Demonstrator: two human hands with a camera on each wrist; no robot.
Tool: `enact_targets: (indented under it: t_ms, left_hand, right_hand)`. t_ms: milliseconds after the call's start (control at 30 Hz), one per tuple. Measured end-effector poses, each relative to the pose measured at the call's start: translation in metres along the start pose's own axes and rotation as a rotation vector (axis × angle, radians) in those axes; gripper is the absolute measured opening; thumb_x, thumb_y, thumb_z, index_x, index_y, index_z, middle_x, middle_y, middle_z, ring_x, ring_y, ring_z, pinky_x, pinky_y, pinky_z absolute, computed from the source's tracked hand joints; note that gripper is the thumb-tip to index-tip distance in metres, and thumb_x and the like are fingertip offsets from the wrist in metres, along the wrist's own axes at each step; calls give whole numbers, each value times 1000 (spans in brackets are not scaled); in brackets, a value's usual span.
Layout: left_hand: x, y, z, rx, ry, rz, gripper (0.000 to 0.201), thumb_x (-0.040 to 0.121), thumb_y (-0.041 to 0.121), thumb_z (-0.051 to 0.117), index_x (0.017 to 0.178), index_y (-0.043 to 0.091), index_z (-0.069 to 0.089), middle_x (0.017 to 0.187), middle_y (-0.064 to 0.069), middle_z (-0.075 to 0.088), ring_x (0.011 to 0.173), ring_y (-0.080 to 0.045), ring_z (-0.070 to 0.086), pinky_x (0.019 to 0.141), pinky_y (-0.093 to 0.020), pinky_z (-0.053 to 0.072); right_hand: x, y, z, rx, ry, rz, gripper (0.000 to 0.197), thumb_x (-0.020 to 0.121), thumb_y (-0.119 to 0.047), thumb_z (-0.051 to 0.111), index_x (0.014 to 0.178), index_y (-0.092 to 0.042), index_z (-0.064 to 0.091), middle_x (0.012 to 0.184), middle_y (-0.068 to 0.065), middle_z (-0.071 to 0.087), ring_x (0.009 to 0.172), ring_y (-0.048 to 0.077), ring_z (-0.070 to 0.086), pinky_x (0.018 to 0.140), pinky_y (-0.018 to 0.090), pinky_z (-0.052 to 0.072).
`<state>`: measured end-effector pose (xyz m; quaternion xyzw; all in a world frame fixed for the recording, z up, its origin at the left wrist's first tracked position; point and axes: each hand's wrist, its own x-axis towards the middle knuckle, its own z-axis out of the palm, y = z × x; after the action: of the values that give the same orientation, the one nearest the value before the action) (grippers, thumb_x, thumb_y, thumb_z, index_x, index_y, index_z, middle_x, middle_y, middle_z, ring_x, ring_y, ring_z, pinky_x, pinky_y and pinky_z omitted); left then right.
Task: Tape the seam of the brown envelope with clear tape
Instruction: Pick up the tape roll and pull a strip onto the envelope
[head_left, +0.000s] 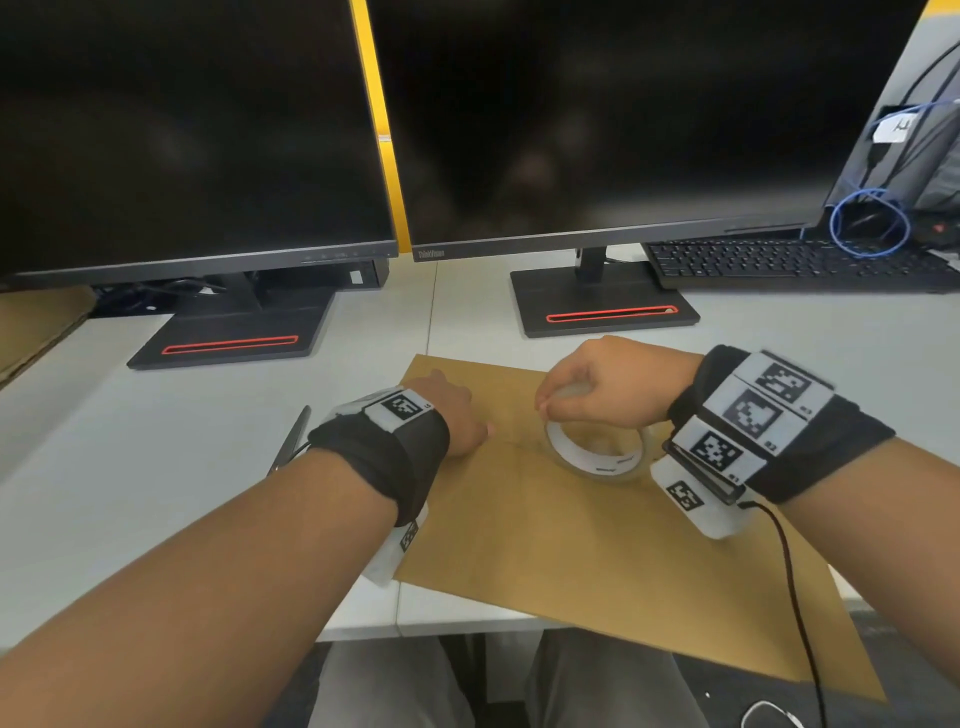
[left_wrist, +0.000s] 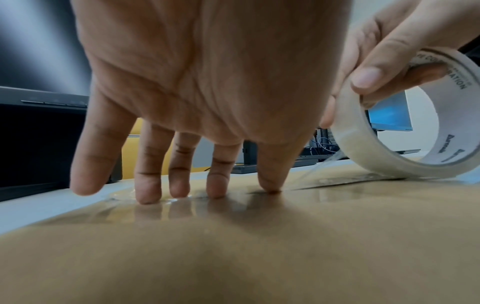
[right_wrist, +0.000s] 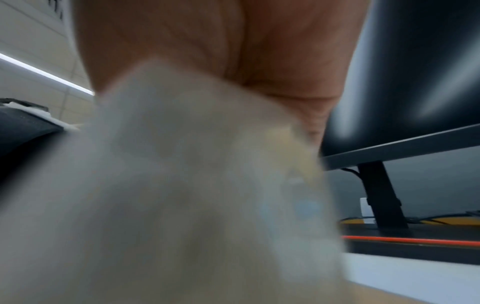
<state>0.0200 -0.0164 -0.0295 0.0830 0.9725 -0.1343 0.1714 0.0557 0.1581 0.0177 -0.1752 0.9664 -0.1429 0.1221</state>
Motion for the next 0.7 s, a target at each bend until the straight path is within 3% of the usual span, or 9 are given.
enact_targets:
  t_ms: [267, 367, 467, 533, 600, 633, 700]
  left_hand:
    - [1, 2, 3, -37, -3, -27, 64, 95, 59, 34, 146, 20, 35, 149, -11, 31, 129, -33, 44, 106, -44, 39]
    - [3, 5, 4, -52, -10, -46, 76, 90, 68, 32, 148, 21, 32, 152, -11, 27, 132, -35, 41, 107, -46, 38]
    - [2, 8, 5, -65, -17, -51, 91, 79, 82, 30, 147, 21, 36, 151, -11, 29, 129, -35, 43, 105, -47, 39]
    - [2, 10, 5, -76, -14, -52, 93, 77, 84, 31, 145, 22, 39, 150, -10, 31, 127, -34, 45, 104, -46, 40]
    - [1, 11, 4, -51, -4, -64, 91, 77, 83, 33, 144, 22, 39, 150, -9, 32, 127, -33, 44, 103, -46, 41]
    - [0, 14, 3, -22, 9, -64, 89, 79, 81, 33, 145, 21, 38, 150, -10, 32, 129, -33, 43, 103, -46, 40]
    - [-4, 21, -1, 34, 45, -23, 78, 87, 72, 36, 143, 18, 41, 148, -12, 34, 131, -33, 41, 103, -45, 38]
  right_hand:
    - [-5, 4, -1, 13, 8, 34, 29, 88, -42, 57, 112, -34, 69, 123, -10, 64, 109, 10, 54, 95, 25, 41]
    - [-6, 3, 0, 48, -7, 30, 29, 87, -40, 58, 113, -34, 68, 123, -10, 64, 105, 9, 53, 93, 23, 40]
    - [-6, 0, 2, 37, -19, 21, 31, 88, -41, 56, 117, -34, 66, 124, -10, 63, 112, 11, 54, 97, 25, 41]
    - [-6, 0, 3, 44, -15, 27, 29, 89, -41, 55, 115, -34, 63, 110, -8, 63, 105, 14, 55, 91, 27, 42]
    - [-7, 2, 4, 82, 10, 33, 20, 89, -41, 55, 106, -32, 59, 88, -9, 57, 85, 11, 53, 79, 29, 41]
    - [-7, 3, 4, 95, 24, 30, 16, 88, -41, 56, 102, -33, 57, 83, -11, 54, 79, 9, 51, 78, 30, 41]
    - [-10, 8, 2, 104, 50, 18, 15, 87, -42, 57, 99, -34, 59, 89, -7, 59, 83, 11, 53, 83, 32, 45]
